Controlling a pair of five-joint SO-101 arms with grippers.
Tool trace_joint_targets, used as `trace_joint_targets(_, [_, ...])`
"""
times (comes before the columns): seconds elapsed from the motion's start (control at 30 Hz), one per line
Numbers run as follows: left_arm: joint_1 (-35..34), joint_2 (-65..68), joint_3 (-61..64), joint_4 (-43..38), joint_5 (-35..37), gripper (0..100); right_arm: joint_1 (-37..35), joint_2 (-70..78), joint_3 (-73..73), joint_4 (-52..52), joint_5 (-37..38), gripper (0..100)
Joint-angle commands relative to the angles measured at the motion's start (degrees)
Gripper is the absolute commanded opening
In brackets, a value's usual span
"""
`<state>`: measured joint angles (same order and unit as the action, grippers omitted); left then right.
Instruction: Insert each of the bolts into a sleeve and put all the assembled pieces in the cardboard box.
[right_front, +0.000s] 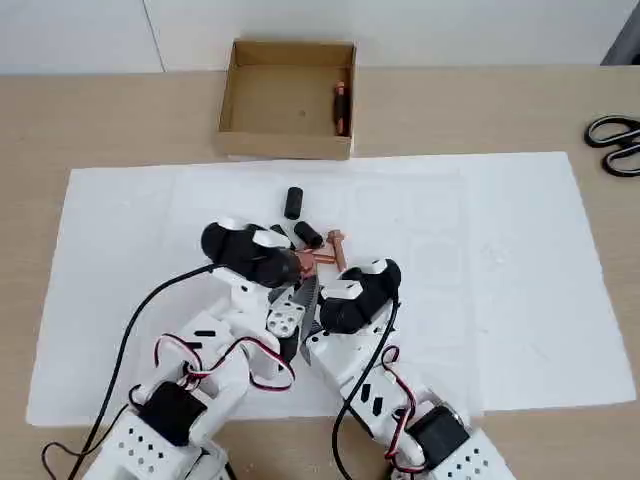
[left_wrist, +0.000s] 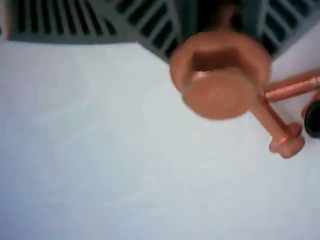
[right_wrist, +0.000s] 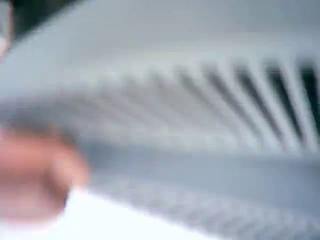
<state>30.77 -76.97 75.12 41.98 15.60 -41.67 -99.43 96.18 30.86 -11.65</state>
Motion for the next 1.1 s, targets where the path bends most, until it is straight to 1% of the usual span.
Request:
trace_joint_targets(0.0, [0.26, -0.7, -2.77, 0.35, -0.35, 1, -0.13, -0.84, 0.44, -1.36, -0.44, 0.4])
trace_joint_targets(0.27, [0.26, -0.7, -2.95, 0.53, -0.53, 1, -0.13, -0.84, 0.44, -1.27, -0.44, 0.4])
trace_joint_targets(0.4, [0.26, -0.7, -6.29, 4.75, -0.44, 1, -0.13, -0.84, 0.44, -1.19, -0.44, 0.4])
trace_joint_targets(0.53, [0.26, -0.62, -9.19, 9.05, -0.35, 10, -0.13, -0.84, 0.44, -1.19, -0.44, 0.4])
trace_joint_targets(0.63, [0.26, -0.62, -9.19, 10.02, -0.35, 14, -0.13, -0.84, 0.44, -1.19, -0.44, 0.4])
trace_joint_targets(0.93, [0.26, -0.62, -9.27, 10.29, -0.35, 14, -0.13, -0.84, 0.44, -0.92, -0.44, 0.4])
trace_joint_targets(1.07, [0.35, -0.7, -10.42, 13.27, -0.35, 14, -0.13, -0.84, 0.44, -0.92, -0.44, 0.4])
